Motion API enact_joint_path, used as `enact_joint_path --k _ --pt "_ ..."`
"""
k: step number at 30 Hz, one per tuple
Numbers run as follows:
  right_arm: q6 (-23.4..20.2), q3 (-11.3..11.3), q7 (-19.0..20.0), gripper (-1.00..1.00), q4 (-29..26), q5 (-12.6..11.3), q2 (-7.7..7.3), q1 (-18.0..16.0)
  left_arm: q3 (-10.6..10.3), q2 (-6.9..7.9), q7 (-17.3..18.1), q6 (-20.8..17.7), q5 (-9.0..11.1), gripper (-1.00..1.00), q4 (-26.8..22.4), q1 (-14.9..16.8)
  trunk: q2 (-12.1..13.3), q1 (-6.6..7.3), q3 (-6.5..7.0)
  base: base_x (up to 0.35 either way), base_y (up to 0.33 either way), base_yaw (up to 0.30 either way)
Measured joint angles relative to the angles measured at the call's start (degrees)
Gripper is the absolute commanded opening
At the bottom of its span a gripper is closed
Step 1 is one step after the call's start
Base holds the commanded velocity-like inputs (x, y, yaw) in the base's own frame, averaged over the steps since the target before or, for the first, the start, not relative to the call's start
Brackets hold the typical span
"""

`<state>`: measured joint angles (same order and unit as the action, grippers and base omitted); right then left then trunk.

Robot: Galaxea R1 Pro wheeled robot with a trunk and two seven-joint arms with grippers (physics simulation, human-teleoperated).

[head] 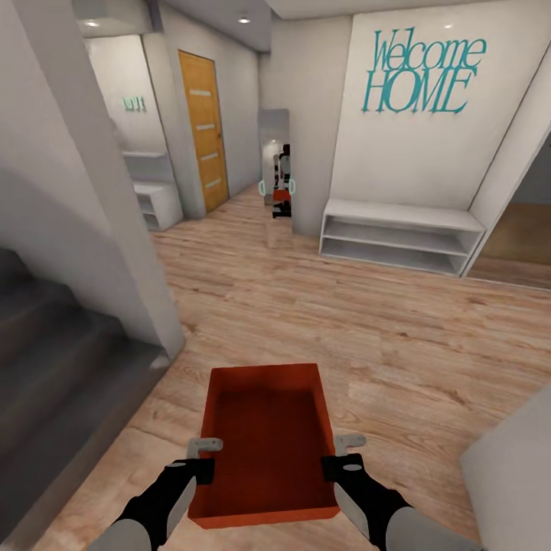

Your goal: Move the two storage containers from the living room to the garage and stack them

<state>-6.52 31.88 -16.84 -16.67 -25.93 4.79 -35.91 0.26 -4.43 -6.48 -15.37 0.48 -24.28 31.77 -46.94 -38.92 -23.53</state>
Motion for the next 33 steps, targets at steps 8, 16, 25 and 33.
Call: enact_joint_path --k 8,16,25,33 --pt "0.02 0.02 0.02 -1.0 -0.01 -0.02 -0.02 0.0 -0.07 0.0 -0.06 0.01 0.08 -1.0 0.0 0.01 0.0 0.0 0.0 0.323 0.0 0.0" --pt "0.03 0.0 0.01 -1.0 0.03 0.01 0.01 0.0 -0.01 0.0 0.0 0.02 0.01 -1.0 0.0 -0.01 0.0 0.0 0.0 0.323 0.0 0.0" --pt "0.02 0.06 -0.1 -1.0 -0.05 -0.02 0.04 0.0 -0.08 0.07 0.02 0.06 0.14 -1.0 0.0 0.01 0.0 0.0 0.0 0.323 0.0 0.0" --pt "0.01 0.07 -0.13 -1.0 -0.08 -0.03 0.04 0.0 -0.13 0.08 0.01 0.08 0.2 -1.0 0.01 0.01 0.0 0.0 0.0 0.323 0.0 0.0"
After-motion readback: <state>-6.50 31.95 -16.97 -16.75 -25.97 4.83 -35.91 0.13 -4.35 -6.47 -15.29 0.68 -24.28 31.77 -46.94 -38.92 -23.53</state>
